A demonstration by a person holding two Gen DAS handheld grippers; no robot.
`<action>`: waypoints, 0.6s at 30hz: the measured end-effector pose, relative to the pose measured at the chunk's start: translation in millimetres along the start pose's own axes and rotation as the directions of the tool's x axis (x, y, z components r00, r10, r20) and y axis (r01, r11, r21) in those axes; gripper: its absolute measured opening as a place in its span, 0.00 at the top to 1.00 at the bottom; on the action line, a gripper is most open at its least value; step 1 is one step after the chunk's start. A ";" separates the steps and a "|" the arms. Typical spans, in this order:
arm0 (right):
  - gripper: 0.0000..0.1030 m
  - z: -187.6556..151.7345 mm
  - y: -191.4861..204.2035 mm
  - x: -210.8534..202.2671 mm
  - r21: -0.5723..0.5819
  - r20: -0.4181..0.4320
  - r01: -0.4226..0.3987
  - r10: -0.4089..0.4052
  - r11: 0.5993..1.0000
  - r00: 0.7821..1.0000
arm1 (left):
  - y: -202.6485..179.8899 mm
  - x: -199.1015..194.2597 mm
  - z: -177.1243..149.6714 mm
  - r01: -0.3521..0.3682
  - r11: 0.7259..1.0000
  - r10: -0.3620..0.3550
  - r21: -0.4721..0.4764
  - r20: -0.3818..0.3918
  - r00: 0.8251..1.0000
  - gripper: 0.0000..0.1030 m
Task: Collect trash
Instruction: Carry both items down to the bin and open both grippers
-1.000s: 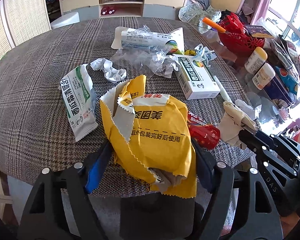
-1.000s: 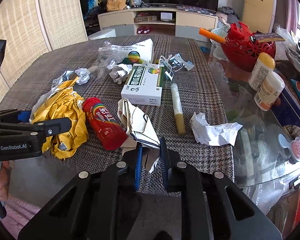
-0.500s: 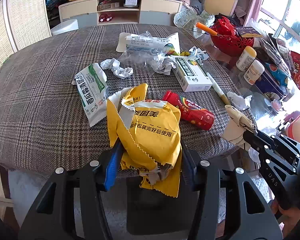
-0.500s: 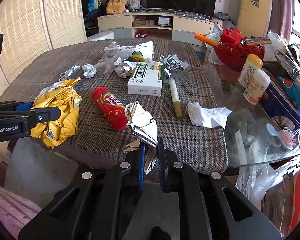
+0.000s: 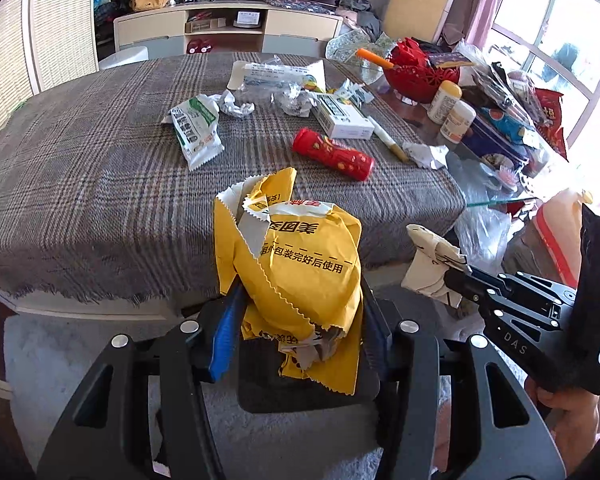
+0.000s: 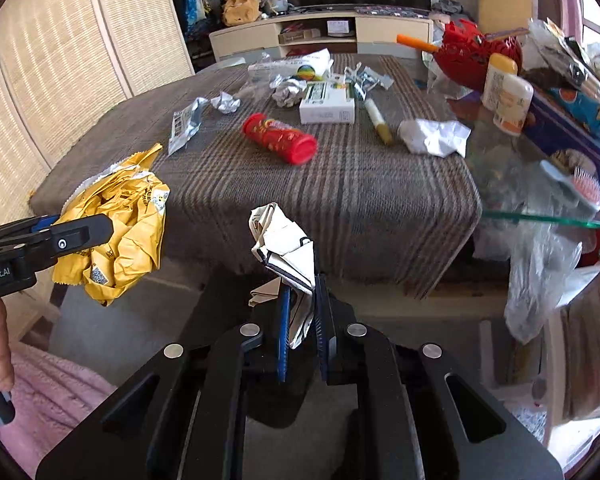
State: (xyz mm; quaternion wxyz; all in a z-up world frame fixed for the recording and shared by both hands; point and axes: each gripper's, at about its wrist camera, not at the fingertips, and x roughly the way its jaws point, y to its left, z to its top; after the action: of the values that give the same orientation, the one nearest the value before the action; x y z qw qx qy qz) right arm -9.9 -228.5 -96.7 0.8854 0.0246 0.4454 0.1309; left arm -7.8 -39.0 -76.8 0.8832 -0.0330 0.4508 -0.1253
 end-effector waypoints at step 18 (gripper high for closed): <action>0.87 -44.4 13.8 106.0 0.126 -0.264 0.012 0.021 0.992 0.964 | 8.7 124.5 -85.0 0.025 1.000 -0.027 -0.014 -0.256 0.966 0.51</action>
State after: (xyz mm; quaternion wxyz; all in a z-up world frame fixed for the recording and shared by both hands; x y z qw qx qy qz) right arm 12.2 -191.5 -204.1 0.8143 0.0638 0.5670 0.1066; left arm -4.6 -57.2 -226.7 0.8156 -0.0271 0.5613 -0.1377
